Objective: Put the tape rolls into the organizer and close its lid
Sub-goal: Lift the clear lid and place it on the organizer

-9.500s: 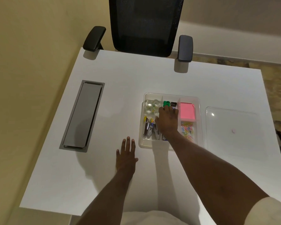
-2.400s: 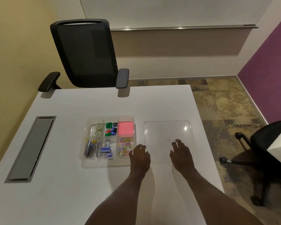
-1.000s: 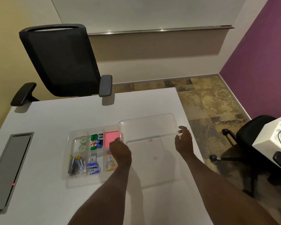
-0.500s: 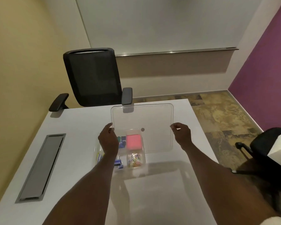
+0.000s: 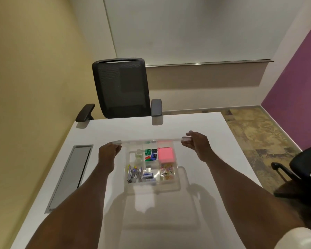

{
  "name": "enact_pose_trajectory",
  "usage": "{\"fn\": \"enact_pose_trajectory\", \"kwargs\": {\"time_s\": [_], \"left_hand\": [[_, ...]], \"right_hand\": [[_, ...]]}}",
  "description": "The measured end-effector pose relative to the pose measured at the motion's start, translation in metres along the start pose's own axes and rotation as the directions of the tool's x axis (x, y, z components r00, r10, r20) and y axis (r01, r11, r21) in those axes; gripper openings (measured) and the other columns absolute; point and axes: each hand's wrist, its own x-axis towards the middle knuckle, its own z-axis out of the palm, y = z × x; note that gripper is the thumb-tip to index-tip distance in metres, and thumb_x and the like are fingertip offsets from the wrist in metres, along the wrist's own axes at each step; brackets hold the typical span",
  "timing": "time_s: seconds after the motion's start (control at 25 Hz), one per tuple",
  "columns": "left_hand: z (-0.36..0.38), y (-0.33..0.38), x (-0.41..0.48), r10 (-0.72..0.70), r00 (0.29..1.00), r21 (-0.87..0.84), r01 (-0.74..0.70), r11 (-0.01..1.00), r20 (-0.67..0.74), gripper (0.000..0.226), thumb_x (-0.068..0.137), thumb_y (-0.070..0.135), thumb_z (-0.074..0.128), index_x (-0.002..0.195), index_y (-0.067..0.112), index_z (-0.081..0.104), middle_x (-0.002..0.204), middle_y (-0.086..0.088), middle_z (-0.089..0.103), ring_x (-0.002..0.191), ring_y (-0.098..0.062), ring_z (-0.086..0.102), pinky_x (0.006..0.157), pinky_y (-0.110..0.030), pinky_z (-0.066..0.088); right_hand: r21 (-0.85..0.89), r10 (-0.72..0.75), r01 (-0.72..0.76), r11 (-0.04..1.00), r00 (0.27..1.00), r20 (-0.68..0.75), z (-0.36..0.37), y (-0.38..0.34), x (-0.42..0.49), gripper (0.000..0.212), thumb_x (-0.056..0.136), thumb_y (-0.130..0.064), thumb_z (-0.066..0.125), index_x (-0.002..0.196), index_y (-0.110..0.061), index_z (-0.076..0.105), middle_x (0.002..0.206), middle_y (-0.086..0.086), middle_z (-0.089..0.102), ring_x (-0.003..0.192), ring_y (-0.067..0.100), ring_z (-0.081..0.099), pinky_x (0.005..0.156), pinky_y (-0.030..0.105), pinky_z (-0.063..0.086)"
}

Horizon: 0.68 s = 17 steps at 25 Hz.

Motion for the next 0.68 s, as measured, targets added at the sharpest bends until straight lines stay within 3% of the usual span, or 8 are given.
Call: {"fn": "enact_pose_trajectory", "kwargs": {"time_s": [0.12, 0.28, 0.44, 0.56, 0.68], "left_hand": [[-0.019, -0.005, -0.001, -0.113, 0.993, -0.121, 0.118, 0.986, 0.044, 0.020, 0.092, -0.003, 0.063, 0.081, 0.005, 0.079, 0.088, -0.012, 0.075, 0.094, -0.022, 0.069, 0.088, -0.030, 0.057], [-0.033, -0.020, -0.001, -0.007, 0.997, 0.133, -0.003, 0.991, 0.072, 0.016, 0.086, -0.007, 0.071, 0.101, -0.007, 0.075, 0.095, -0.015, 0.074, 0.074, -0.003, 0.072, 0.073, -0.015, 0.056], [-0.032, -0.037, 0.009, -0.125, 0.991, 0.133, 0.129, 0.983, -0.042, 0.017, 0.077, -0.006, 0.080, 0.093, -0.007, 0.076, 0.082, -0.018, 0.072, 0.072, -0.024, 0.063, 0.074, -0.032, 0.053], [-0.027, -0.056, 0.019, -0.209, 0.973, 0.112, 0.219, 0.969, -0.101, 0.025, 0.075, -0.011, 0.080, 0.098, -0.007, 0.073, 0.081, -0.018, 0.070, 0.077, -0.029, 0.065, 0.079, -0.036, 0.056], [-0.024, -0.076, 0.029, -0.281, 0.948, 0.158, 0.304, 0.939, -0.153, 0.028, 0.072, -0.011, 0.082, 0.098, -0.005, 0.075, 0.080, -0.019, 0.073, 0.077, -0.030, 0.068, 0.091, -0.046, 0.057]], "right_hand": [[-0.149, -0.038, 0.030, 0.988, 0.998, -0.052, 0.009, 0.013, -0.002, 0.034, 0.087, -0.026, 0.080, 0.103, 0.000, 0.065, 0.096, 0.020, 0.077, 0.089, 0.036, 0.076, 0.078, 0.038, 0.062], [-0.246, -0.076, 0.059, 0.967, 0.995, -0.061, 0.017, 0.029, -0.002, 0.031, 0.080, -0.003, 0.083, 0.102, 0.001, 0.062, 0.094, 0.029, 0.074, 0.083, 0.038, 0.076, 0.081, 0.045, 0.062], [-0.374, -0.072, 0.037, 0.927, 0.994, -0.080, 0.025, 0.045, -0.002, 0.033, 0.074, 0.003, 0.084, 0.099, -0.003, 0.064, 0.095, 0.024, 0.070, 0.076, 0.034, 0.072, 0.081, 0.050, 0.063], [-0.480, -0.063, -0.019, 0.877, 0.986, -0.154, 0.026, 0.063, 0.005, 0.034, 0.066, 0.001, 0.088, 0.093, -0.010, 0.069, 0.092, 0.015, 0.070, 0.082, 0.033, 0.071, 0.086, 0.049, 0.062], [-0.564, -0.047, -0.084, 0.821, 0.976, -0.213, 0.026, 0.077, 0.011, 0.027, 0.069, -0.002, 0.087, 0.093, 0.000, 0.075, 0.092, 0.017, 0.075, 0.092, 0.033, 0.073, 0.091, 0.045, 0.059]]}}
